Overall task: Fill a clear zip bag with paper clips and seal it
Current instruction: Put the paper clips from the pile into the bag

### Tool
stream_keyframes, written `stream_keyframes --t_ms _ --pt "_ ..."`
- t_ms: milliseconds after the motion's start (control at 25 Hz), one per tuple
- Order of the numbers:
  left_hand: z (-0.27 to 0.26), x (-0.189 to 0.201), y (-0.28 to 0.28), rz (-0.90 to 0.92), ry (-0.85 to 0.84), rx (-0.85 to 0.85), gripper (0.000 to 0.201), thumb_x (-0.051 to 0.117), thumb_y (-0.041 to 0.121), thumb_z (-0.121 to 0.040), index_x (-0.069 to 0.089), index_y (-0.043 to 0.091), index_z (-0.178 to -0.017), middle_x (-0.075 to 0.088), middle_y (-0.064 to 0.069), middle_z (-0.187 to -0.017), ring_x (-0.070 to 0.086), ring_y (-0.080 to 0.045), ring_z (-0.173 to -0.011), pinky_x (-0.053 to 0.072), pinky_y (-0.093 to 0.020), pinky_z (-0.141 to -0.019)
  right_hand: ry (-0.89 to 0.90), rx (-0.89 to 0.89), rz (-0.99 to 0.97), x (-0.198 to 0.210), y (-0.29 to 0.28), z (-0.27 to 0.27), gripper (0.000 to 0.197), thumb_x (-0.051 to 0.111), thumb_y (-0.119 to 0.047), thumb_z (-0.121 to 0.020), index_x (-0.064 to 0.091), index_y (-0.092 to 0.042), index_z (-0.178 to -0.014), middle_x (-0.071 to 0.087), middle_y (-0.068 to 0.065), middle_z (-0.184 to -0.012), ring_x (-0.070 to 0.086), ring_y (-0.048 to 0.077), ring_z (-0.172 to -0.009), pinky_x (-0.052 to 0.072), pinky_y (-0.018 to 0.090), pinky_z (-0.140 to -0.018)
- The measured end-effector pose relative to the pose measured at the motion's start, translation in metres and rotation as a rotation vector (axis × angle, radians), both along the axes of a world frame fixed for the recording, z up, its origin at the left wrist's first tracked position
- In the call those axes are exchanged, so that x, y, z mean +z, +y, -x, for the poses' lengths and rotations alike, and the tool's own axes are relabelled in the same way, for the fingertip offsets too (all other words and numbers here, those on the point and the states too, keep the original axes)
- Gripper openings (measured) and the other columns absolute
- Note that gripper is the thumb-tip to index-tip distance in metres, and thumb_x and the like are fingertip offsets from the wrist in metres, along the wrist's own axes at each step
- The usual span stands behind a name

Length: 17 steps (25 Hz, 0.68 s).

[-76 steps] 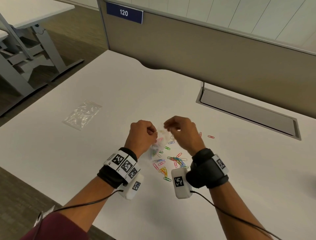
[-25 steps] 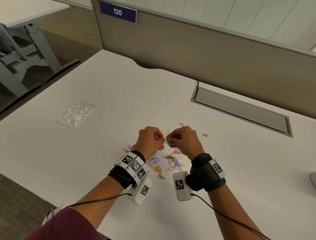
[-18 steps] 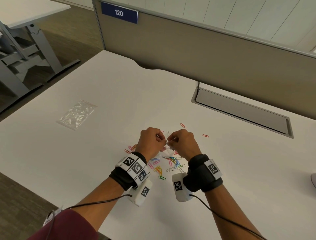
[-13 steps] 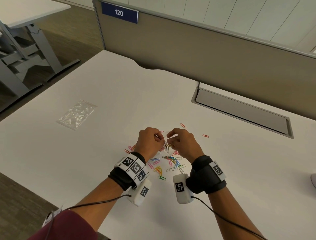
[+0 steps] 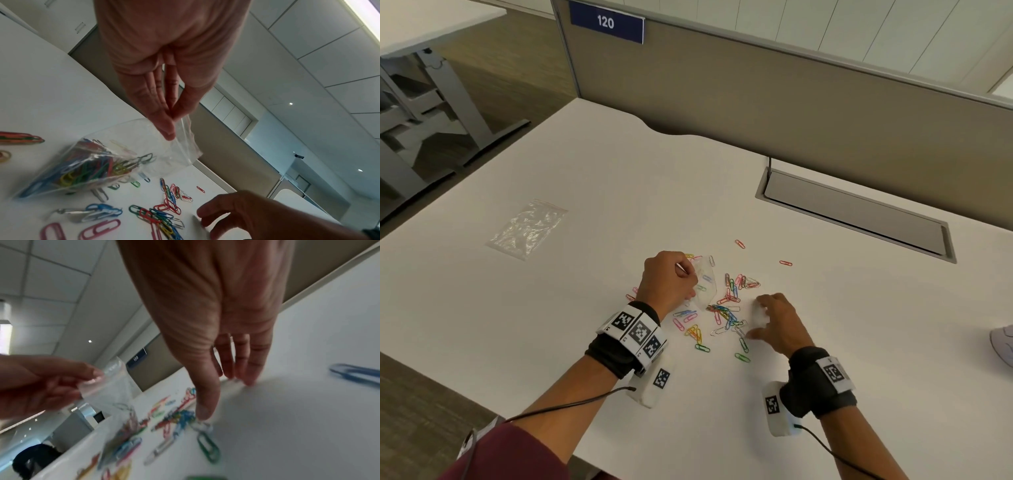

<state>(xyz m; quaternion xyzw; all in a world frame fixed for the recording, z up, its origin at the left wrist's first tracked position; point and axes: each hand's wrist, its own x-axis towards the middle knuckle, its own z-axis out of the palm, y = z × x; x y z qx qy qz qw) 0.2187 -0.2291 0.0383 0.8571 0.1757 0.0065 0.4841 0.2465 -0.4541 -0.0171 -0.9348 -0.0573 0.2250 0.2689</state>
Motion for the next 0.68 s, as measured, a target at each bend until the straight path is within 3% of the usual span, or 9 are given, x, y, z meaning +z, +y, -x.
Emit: stream_keyframes --t_ms 160,240,360,440,480,560,680 --pt "0.004 0.0 0.0 0.003 0.013 0.031 0.002 0.064 0.003 -0.088 0.065 0.002 -0.086 0.072 -0.014 -0.069 0.074 -0.022 -0.057 0.063 -0.033 -0.062 -0.05 0.082 -0.017 -0.012 0.027 0.003 0.048 0.077 -0.008 -0.075 0.057 -0.005 -0.119 0.052 0.015 -0.117 0.057 0.031 -0.101 0.049 0.034 -0.088" --pt "0.005 0.0 0.0 0.009 0.019 0.035 0.003 0.062 0.004 -0.09 0.062 0.002 -0.089 0.071 -0.011 -0.068 0.074 -0.023 -0.057 0.063 -0.034 -0.062 -0.117 0.095 -0.066 -0.013 0.039 0.002 0.042 0.073 -0.009 -0.079 0.059 -0.007 -0.118 0.054 0.015 -0.116 0.057 0.033 -0.105 0.048 0.034 -0.089" --pt "0.008 0.001 0.002 0.006 0.024 0.046 0.004 0.061 0.005 -0.09 0.061 0.001 -0.09 0.072 -0.012 -0.068 0.073 -0.022 -0.056 0.063 -0.034 -0.063 -0.149 0.126 -0.116 -0.008 0.042 -0.008 0.063 0.075 -0.031 -0.077 0.049 -0.017 -0.133 0.045 0.012 -0.138 0.039 0.032 -0.13 0.038 0.042 -0.107" --pt "0.009 0.001 0.002 0.004 0.024 0.041 0.004 0.061 0.005 -0.09 0.061 0.001 -0.09 0.072 -0.012 -0.067 0.072 -0.021 -0.056 0.063 -0.035 -0.065 -0.068 0.289 0.033 -0.009 0.041 -0.014 0.083 0.077 -0.043 -0.072 0.036 -0.028 -0.143 0.025 0.009 -0.154 0.016 0.033 -0.143 0.023 0.052 -0.115" --pt "0.01 0.001 0.001 0.005 0.024 0.038 0.004 0.061 0.005 -0.09 0.061 0.0 -0.091 0.071 -0.011 -0.066 0.072 -0.021 -0.056 0.063 -0.035 -0.066 -0.064 0.362 0.106 -0.011 0.042 -0.014 0.082 0.076 -0.045 -0.072 0.035 -0.032 -0.143 0.02 0.007 -0.157 0.011 0.033 -0.145 0.02 0.054 -0.115" --pt "0.011 0.002 -0.001 0.008 0.024 0.033 0.004 0.061 0.004 -0.09 0.062 0.0 -0.091 0.069 -0.009 -0.065 0.072 -0.022 -0.056 0.063 -0.035 -0.067 -0.145 0.423 0.155 -0.017 0.045 -0.012 0.061 0.07 -0.038 -0.081 0.046 -0.031 -0.137 0.03 0.006 -0.154 0.021 0.033 -0.141 0.028 0.05 -0.111" --pt "0.012 0.002 -0.002 0.008 0.018 0.028 0.004 0.061 0.003 -0.09 0.062 0.0 -0.091 0.069 -0.01 -0.065 0.071 -0.021 -0.055 0.063 -0.036 -0.066 -0.293 0.378 0.053 -0.023 0.048 -0.006 0.031 0.065 -0.021 -0.087 0.065 -0.02 -0.118 0.056 0.009 -0.129 0.047 0.03 -0.117 0.044 0.036 -0.094"
